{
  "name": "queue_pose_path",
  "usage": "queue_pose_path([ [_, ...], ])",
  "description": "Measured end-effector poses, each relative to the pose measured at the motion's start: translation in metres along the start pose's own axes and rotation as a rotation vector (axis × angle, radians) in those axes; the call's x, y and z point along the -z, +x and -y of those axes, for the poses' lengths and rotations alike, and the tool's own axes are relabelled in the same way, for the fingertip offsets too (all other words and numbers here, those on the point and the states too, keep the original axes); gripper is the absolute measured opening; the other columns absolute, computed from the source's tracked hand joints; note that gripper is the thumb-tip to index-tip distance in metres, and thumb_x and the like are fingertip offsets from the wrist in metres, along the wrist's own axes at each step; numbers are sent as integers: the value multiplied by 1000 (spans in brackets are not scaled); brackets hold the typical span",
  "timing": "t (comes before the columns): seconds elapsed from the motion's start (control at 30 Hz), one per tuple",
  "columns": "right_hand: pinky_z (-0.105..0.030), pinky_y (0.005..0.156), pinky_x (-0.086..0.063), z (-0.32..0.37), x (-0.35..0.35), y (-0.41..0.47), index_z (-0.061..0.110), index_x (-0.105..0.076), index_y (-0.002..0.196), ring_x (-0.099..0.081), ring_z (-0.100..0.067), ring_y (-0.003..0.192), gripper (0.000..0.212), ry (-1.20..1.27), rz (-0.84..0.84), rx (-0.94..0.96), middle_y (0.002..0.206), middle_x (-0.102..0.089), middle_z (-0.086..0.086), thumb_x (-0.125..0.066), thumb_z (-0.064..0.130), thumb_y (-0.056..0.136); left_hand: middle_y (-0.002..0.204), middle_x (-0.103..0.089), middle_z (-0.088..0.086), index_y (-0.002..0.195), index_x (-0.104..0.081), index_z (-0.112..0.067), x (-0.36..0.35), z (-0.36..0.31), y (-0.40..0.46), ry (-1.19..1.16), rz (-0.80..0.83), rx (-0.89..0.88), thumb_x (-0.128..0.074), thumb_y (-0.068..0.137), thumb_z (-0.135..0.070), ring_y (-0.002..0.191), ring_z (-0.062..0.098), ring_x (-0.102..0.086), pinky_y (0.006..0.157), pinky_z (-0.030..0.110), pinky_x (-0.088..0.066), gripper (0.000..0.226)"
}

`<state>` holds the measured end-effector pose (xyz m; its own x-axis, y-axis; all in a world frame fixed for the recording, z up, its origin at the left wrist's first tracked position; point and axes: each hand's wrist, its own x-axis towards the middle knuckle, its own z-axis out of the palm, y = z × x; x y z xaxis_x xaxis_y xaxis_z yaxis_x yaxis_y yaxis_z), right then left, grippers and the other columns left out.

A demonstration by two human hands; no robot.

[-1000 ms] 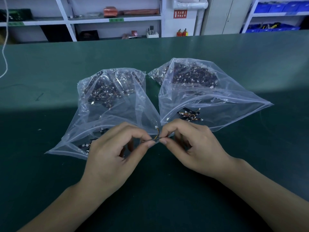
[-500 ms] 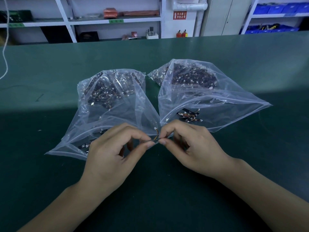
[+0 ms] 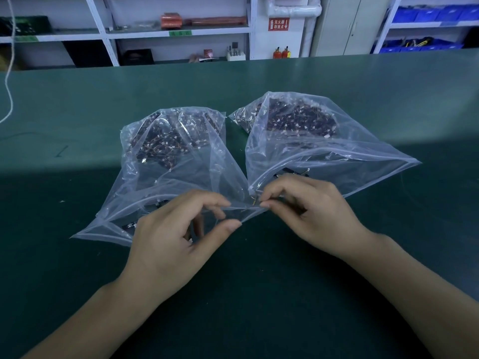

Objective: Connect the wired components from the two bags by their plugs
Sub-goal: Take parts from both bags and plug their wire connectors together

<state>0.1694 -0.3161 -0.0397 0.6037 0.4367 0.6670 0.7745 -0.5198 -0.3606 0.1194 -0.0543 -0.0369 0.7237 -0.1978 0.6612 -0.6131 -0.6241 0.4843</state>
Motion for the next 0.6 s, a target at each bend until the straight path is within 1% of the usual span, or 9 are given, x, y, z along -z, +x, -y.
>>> queue_pose_path([
  [0.1, -5, 70, -36, -20, 12, 3, 17, -77, 96, -52, 17, 74, 5, -77, -18, -54, 91, -55, 34, -76, 21, 97, 68, -59, -15, 75, -69, -17, 5, 5, 1, 55, 31, -49, -52, 111, -45, 62, 7, -58, 58, 32, -48, 49],
  [0.13, -6, 69, -36, -26, 15, 3, 18, -78, 95, -52, 15, 72, 3, -99, -18, -94, 90, -56, 32, -78, 21, 95, 64, -59, -13, 69, -68, -15, 7, 7, 2, 70, 43, -57, -48, 113, -43, 61, 8, -60, 57, 36, -49, 56],
  [0.23, -11, 68, -37, -40, 19, 0, 23, -79, 92, -54, 9, 70, 5, -160, -17, -222, 86, -62, 26, -83, 21, 92, 62, -62, -9, 65, -69, -15, 12, 14, 3, 156, 59, -69, -45, 114, -40, 64, 15, -66, 56, 42, -53, 60],
  [0.27, -16, 66, -40, -42, 19, -1, 26, -79, 91, -55, 8, 70, 6, -187, -25, -260, 86, -64, 23, -84, 22, 91, 62, -62, -7, 65, -69, -14, 13, 15, 3, 198, 55, -78, -44, 114, -40, 65, 18, -67, 55, 44, -53, 60],
  [0.33, -25, 62, -43, -44, 19, -1, 30, -78, 89, -55, 9, 69, 6, -264, -56, -331, 85, -67, 20, -83, 28, 91, 64, -62, -6, 66, -67, -13, 15, 18, 4, 287, 41, -114, -45, 114, -39, 67, 22, -67, 57, 45, -52, 59],
  [0.4, -21, 60, -39, -47, 20, -3, 34, -76, 89, -55, 12, 72, 7, -323, -89, -403, 83, -68, 21, -82, 32, 92, 70, -63, -8, 71, -66, -16, 16, 20, 8, 379, 26, -160, -51, 112, -36, 72, 20, -67, 61, 43, -52, 49],
  [0.5, -17, 60, -35, -50, 23, -6, 35, -75, 92, -55, 17, 73, 9, -370, -120, -480, 83, -69, 21, -81, 29, 93, 94, -75, -13, 95, -78, -23, 16, 26, 12, 461, 83, -190, -62, 105, -34, 95, 15, -71, 82, 36, -56, 22],
  [0.53, -17, 60, -36, -50, 22, -6, 35, -76, 94, -54, 16, 71, 10, -377, -125, -494, 85, -70, 21, -80, 26, 93, 100, -76, -14, 102, -79, -25, 16, 27, 12, 493, 127, -171, -64, 102, -35, 100, 16, -71, 89, 36, -55, 18],
  [0.6, -23, 62, -39, -49, 21, -6, 34, -76, 96, -53, 11, 68, 12, -379, -130, -497, 89, -70, 20, -79, 22, 93, 105, -76, -13, 109, -79, -29, 16, 30, 11, 556, 206, -112, -67, 99, -41, 103, 19, -71, 94, 39, -53, 20],
])
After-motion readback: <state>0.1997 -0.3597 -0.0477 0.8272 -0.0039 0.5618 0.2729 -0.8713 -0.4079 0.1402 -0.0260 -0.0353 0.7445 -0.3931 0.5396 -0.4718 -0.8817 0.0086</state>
